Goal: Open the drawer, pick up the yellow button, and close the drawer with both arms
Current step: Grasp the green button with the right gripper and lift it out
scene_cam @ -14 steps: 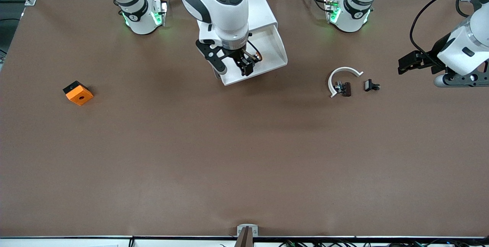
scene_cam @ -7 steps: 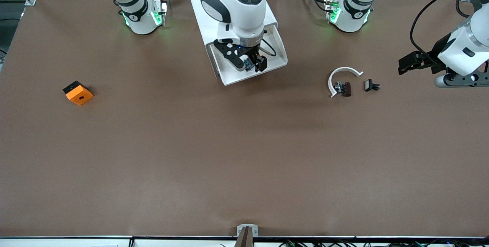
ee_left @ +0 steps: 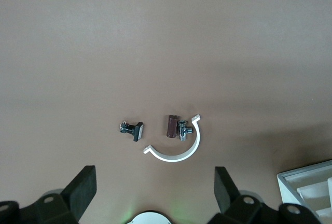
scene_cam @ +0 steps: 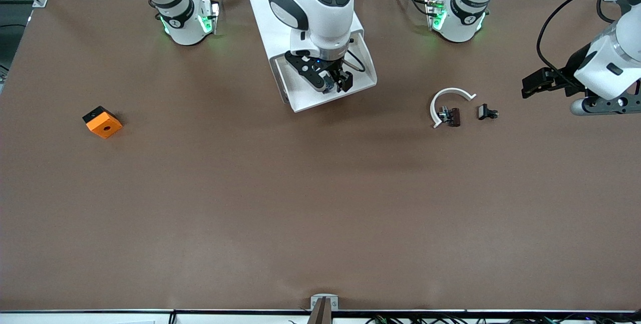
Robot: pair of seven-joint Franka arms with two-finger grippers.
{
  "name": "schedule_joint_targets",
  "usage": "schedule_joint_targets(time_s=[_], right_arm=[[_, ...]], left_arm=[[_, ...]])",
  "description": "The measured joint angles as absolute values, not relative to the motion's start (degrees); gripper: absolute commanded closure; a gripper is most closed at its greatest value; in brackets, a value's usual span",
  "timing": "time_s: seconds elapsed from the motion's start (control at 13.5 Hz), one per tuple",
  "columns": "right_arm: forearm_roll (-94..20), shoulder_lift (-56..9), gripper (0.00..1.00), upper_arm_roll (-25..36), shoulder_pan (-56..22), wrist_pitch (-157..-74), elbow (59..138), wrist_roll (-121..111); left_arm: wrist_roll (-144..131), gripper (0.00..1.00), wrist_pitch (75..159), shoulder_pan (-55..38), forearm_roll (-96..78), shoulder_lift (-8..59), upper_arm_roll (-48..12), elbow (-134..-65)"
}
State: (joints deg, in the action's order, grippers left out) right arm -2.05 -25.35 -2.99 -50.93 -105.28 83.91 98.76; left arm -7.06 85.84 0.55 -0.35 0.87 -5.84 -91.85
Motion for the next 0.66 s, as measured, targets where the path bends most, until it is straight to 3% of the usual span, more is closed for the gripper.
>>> schedule_joint_targets(time_s=[0.22, 0.3, 0.66], right_arm=[[-2.05, -26.3, 0.0, -2.99, -51.2, -105.22, 84.09, 98.76], [-2.05, -26.41, 0.08, -2.99, -51.31, -105.22, 84.21, 98.76], [-2.05, -26.42, 0.8, -2.99, -51.5, -105.22, 84.53, 98.76]], left_arm=[[-7.06, 0.0, 85.84, 0.55, -0.35, 0.87, -5.85, -91.85], [-7.06, 0.0, 85.8, 0.55, -0.35, 0.87, -5.86, -91.85], [-7.06, 0.0, 85.11, 0.55, -0.35, 0.87, -5.86, -91.85]])
